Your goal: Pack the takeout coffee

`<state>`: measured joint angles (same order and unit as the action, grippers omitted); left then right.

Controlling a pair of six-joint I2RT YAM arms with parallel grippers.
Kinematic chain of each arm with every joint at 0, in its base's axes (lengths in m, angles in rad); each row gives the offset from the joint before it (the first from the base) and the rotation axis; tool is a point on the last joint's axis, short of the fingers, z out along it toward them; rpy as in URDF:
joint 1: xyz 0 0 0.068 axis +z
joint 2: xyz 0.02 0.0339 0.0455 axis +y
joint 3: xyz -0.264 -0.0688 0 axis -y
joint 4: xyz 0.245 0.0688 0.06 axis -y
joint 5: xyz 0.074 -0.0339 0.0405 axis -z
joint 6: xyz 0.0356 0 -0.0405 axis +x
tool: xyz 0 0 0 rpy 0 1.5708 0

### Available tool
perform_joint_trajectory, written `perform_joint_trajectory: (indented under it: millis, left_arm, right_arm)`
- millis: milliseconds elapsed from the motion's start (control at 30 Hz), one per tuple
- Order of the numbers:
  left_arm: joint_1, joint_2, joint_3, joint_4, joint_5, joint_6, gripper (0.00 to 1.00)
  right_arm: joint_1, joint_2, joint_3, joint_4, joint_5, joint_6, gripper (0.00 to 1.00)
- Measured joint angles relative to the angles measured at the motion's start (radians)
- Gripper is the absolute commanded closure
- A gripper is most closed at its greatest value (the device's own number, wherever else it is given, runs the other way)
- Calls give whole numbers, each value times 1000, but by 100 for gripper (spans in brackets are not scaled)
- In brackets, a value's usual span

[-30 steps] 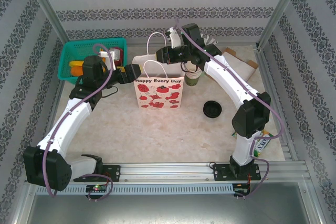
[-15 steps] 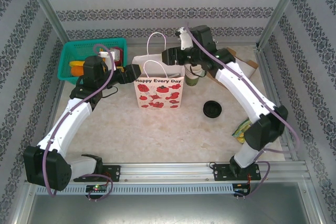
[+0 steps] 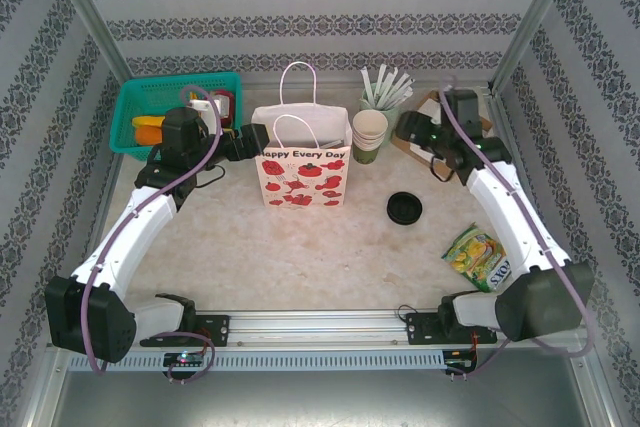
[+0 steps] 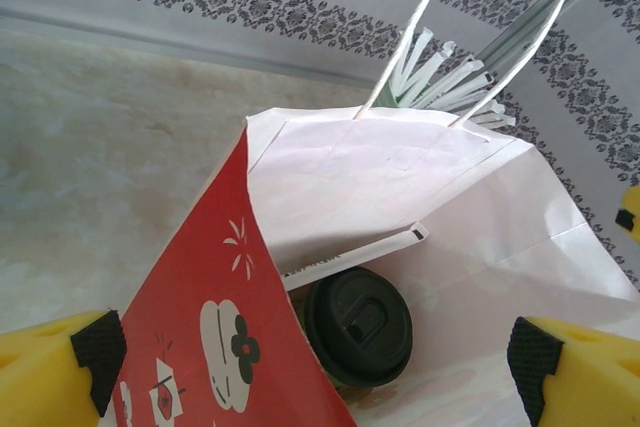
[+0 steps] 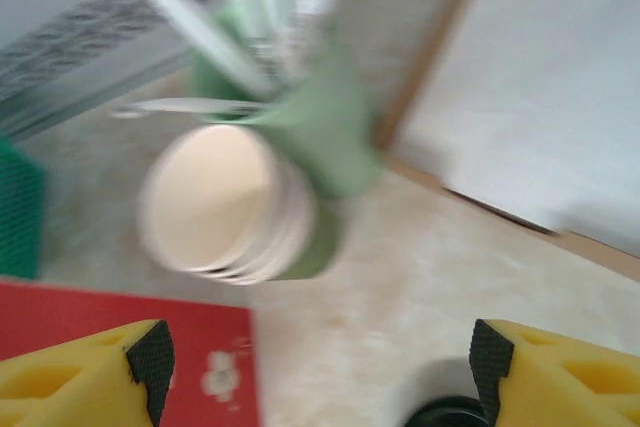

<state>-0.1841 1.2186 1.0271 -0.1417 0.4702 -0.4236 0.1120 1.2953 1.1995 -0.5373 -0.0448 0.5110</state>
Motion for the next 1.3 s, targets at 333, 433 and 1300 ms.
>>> perform_joint_trajectory:
  millis: [333,433,1300]
  left_arm:
    - [0,31,41,-64,-4,2,0]
    - [0,31,80,-107,-4,0,0]
    - [0,35,175,-346,-27,-82,0]
  right_arm:
    - [-314,53,-62,-55,47,-27,25]
    - [-348,156,-37,-65,38,-44,24]
    - [-364,694,251,-80,35,-24,68]
